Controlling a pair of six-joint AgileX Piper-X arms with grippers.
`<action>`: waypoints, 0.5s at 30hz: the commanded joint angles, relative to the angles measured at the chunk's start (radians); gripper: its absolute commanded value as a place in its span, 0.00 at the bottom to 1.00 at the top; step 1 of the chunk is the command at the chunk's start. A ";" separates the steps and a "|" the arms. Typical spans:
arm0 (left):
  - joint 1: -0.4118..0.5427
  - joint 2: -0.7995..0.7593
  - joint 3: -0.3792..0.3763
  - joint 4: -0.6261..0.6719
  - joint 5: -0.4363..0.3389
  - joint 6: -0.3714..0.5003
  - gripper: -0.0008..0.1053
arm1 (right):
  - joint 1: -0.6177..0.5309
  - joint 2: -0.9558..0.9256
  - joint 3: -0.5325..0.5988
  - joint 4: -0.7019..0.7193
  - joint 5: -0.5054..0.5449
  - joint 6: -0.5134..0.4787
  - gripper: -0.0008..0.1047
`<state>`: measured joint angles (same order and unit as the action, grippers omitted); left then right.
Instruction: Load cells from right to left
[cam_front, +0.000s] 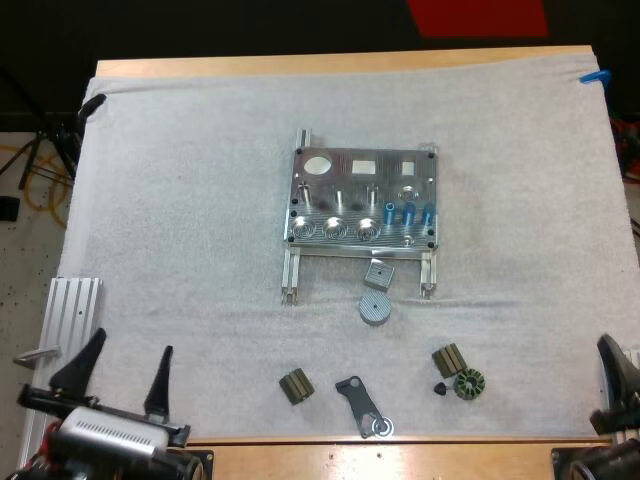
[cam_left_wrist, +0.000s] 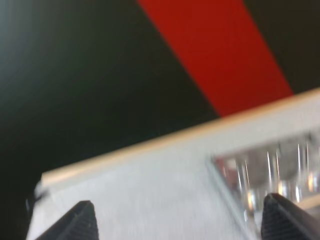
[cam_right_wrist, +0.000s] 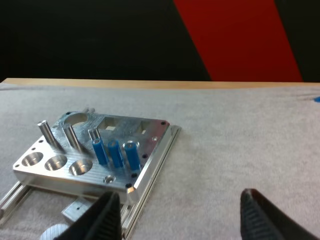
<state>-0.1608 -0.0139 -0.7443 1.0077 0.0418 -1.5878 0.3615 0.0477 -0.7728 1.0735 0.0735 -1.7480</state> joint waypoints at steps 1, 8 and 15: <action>0.001 -0.143 0.015 0.047 -0.017 -0.015 0.63 | -0.004 -0.028 -0.001 0.022 -0.003 0.011 0.50; 0.007 -0.137 0.029 0.134 -0.028 -0.038 0.63 | -0.002 -0.102 -0.007 0.182 0.061 0.067 0.50; 0.007 -0.137 0.058 0.127 -0.023 -0.038 0.63 | 0.003 -0.102 0.038 0.127 0.082 0.066 0.50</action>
<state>-0.1540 -0.0139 -0.6883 1.1415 0.0278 -1.6160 0.3615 -0.0105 -0.7382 1.2178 0.1512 -1.6840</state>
